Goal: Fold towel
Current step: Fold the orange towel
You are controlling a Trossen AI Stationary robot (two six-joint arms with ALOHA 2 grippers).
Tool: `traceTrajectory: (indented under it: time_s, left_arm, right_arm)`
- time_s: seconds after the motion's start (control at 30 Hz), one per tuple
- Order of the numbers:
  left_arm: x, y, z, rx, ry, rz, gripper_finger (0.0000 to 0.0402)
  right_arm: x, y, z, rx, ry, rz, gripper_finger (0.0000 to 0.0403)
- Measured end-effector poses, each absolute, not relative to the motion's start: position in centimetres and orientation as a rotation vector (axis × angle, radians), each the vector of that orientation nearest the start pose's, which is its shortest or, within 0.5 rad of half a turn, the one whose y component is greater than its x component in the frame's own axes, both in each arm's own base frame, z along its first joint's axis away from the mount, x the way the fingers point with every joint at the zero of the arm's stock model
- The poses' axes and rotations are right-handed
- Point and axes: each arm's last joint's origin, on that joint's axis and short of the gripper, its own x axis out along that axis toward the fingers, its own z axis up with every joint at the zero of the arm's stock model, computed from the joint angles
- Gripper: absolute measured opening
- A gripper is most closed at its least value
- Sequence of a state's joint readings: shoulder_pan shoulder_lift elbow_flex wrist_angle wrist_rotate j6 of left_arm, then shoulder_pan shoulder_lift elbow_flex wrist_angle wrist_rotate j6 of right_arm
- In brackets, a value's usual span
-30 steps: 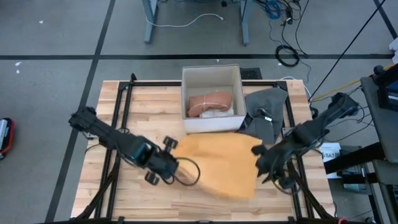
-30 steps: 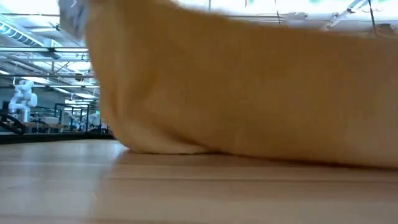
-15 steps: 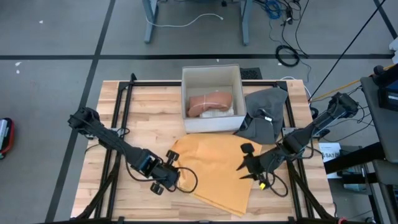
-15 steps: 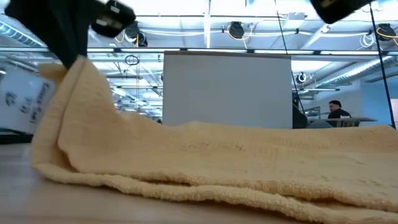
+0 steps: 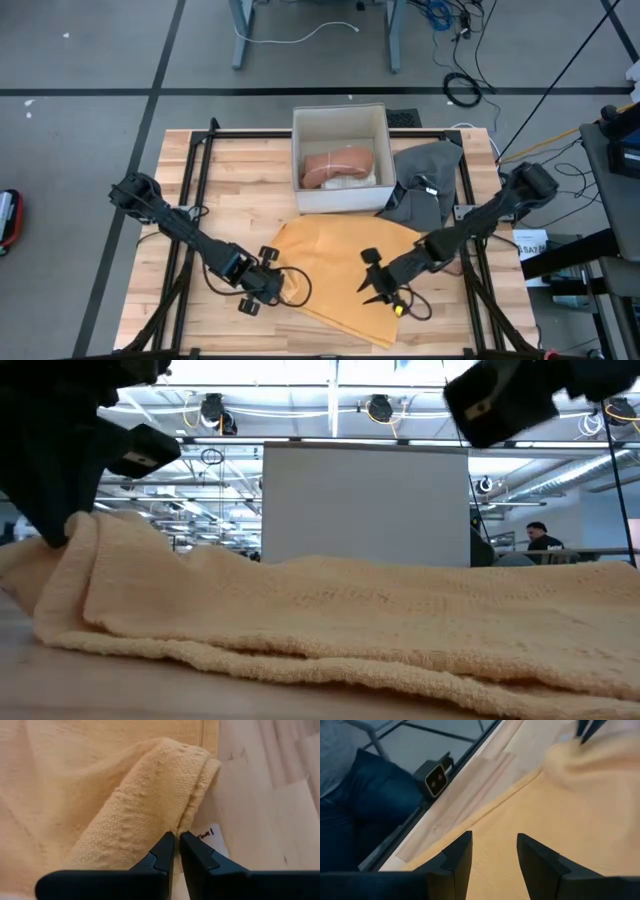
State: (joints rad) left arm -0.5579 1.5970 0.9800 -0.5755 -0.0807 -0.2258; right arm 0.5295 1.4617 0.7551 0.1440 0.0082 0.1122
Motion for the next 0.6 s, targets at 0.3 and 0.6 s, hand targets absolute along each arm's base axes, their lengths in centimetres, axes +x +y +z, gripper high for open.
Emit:
traceTrajectory:
  time_s: [0.3,0.6]
  left_arm:
    - [24.6,-16.9,18.7,0.113,1.205,-0.357,0.0037]
    - [24.4,-17.7,19.2,0.146,1.172,-0.339,0.0037]
  right_arm:
    - [27.7,15.6,15.6,0.040,0.684,0.521,0.0141]
    - [27.2,15.5,13.1,0.110,0.889,0.503,0.0141]
